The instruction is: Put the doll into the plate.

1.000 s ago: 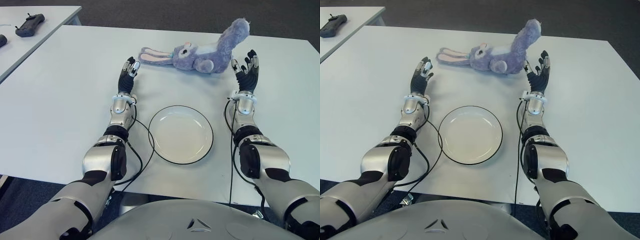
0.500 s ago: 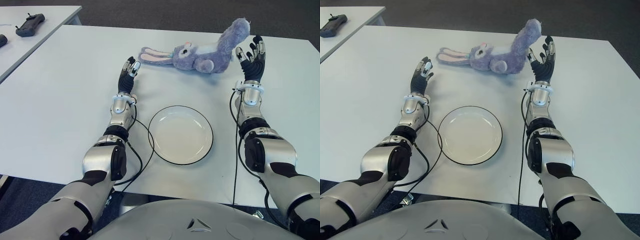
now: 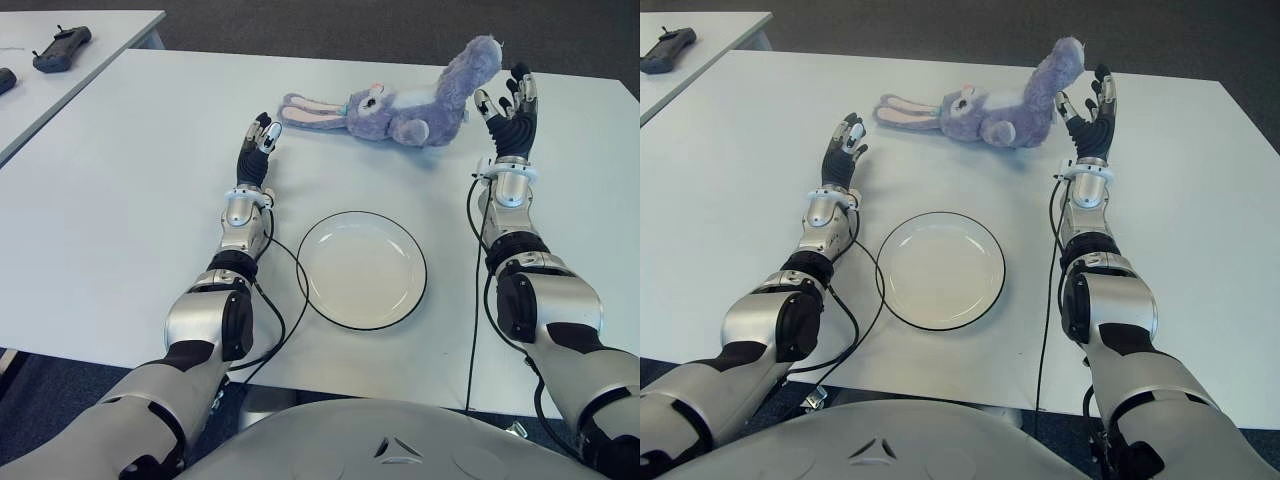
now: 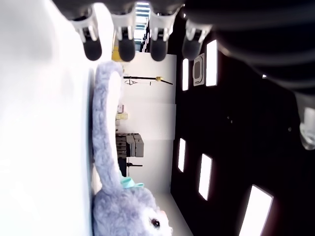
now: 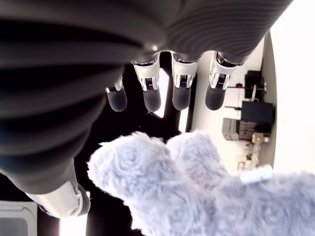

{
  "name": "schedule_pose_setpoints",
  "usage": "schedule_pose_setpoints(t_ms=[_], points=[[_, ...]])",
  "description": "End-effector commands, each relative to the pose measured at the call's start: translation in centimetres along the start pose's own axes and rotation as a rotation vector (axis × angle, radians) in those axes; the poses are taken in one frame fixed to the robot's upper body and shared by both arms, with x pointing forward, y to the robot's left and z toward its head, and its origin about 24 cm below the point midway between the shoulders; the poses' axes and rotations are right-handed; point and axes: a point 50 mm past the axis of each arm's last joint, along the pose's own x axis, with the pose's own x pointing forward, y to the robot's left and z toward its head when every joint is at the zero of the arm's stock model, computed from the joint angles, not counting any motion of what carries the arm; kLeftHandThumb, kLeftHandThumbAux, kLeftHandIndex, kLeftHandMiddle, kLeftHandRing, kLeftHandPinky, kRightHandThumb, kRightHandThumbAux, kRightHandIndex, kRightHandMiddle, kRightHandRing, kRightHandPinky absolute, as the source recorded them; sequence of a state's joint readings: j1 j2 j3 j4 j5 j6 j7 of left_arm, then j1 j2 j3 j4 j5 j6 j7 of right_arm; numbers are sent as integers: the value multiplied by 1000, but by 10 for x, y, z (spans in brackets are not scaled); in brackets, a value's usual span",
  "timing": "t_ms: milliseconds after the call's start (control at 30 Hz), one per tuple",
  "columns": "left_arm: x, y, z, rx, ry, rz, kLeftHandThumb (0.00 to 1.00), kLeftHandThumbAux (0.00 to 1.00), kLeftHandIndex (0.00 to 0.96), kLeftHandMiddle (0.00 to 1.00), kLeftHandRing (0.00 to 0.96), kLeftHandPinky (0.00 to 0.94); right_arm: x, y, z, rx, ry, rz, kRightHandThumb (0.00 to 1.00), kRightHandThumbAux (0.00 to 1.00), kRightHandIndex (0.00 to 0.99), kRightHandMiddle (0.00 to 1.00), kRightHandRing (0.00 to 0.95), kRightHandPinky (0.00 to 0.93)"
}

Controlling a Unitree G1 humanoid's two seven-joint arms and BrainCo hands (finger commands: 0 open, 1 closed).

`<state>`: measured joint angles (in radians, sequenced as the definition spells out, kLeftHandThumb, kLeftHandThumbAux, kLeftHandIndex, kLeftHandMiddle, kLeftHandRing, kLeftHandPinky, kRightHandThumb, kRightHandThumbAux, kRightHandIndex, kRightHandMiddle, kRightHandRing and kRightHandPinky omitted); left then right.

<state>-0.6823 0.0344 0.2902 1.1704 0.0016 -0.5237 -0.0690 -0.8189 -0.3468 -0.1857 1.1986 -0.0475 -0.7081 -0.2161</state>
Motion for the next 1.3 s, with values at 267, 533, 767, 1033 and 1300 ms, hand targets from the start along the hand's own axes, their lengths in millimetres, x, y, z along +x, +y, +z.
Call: schedule_pose_setpoints(t_ms=[267, 533, 767, 1033, 1300], points=[[-94, 6, -116, -51, 541, 81, 0, 398, 0, 0, 0, 0, 14, 2, 2, -12, 92, 27, 302, 627, 17, 48, 26, 23], [-94, 7, -116, -59, 541, 88, 0, 398, 0, 0, 0, 0, 18, 3, 1, -9, 143, 37, 270, 630, 21, 46, 24, 1], [-93, 7, -116, -43, 540, 89, 0, 402, 0, 0, 0, 0, 21, 9, 0, -25, 193, 57, 257, 614, 21, 56, 36, 20], [-93, 6, -115, -50, 532, 90, 0, 398, 0, 0, 0, 0, 25, 14, 4, -34, 207, 68, 280, 601, 23, 66, 46, 35], [-94, 7, -116, -54, 537, 91, 0, 401, 0, 0, 0, 0, 31, 18, 8, -32, 238, 66, 287, 582, 32, 69, 48, 53]])
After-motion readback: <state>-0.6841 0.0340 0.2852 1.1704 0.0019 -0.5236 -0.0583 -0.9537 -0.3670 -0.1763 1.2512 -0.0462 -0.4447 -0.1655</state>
